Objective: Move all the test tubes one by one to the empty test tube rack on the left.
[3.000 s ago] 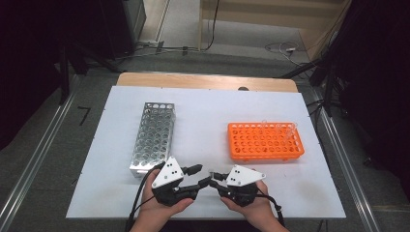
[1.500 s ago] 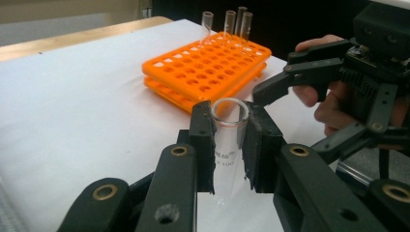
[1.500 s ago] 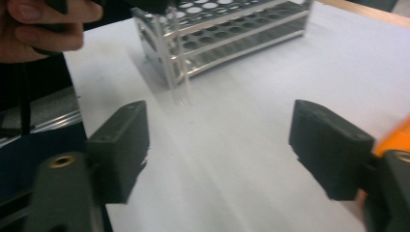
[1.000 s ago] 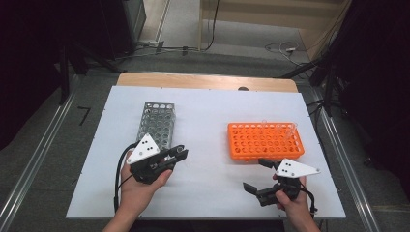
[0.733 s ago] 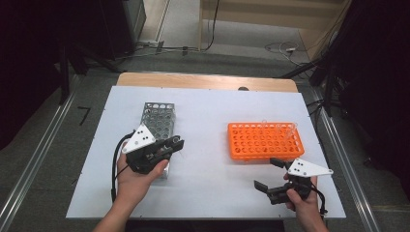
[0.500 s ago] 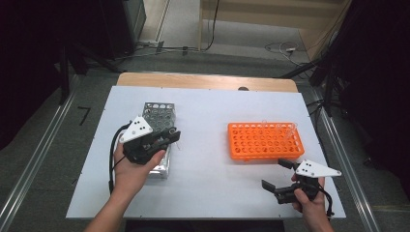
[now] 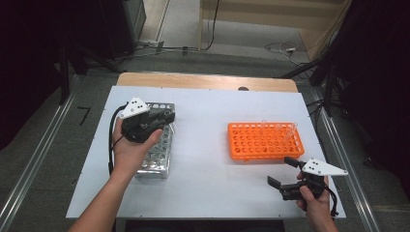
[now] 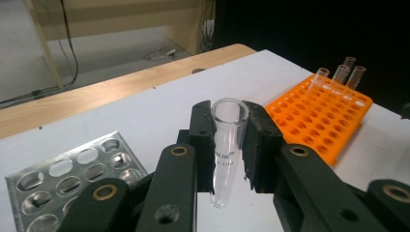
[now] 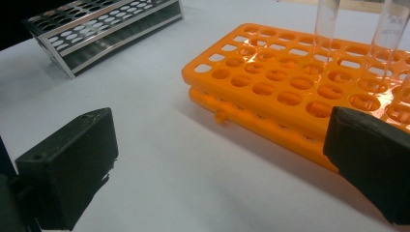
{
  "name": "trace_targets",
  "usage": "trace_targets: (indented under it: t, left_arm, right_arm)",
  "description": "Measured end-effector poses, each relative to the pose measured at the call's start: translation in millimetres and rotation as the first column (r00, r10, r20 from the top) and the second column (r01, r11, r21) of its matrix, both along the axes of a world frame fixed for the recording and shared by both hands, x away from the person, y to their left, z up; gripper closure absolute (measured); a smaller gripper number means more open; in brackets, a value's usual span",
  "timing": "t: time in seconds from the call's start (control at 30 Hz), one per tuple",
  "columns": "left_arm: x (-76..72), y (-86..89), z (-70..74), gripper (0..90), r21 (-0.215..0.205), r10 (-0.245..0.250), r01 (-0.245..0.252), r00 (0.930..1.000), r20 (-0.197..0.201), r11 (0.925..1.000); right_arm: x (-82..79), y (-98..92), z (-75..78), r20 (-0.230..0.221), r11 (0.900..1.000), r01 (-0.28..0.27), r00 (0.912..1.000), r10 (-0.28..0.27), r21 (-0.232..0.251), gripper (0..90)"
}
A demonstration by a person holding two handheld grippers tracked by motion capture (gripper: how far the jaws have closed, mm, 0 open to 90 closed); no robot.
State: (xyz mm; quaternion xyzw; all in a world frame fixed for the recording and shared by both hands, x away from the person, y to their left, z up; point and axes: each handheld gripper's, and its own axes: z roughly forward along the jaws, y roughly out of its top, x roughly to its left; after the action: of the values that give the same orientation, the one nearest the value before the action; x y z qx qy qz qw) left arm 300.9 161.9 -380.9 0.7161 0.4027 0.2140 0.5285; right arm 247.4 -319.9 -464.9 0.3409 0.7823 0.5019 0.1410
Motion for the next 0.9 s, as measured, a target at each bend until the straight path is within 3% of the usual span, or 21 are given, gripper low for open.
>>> trace_targets:
  t: [0.43, 0.9]
  left_arm:
    - [42.6, 8.7, 3.3, 75.7, 0.015, 0.080, -0.080, 0.9967, -0.016, 0.9967]
    - [83.9, 7.5, 4.0, 75.7, 0.048, 0.170, -0.169, 0.9855, -0.007, 0.9844]
  right_arm:
    - [1.9, -4.3, -0.6, 0.002, 1.000, 0.011, 0.9999, -0.011, 0.001, 0.0]
    - [4.0, -4.8, -2.6, -0.005, 1.000, 0.012, 0.9999, -0.012, -0.003, 0.0]
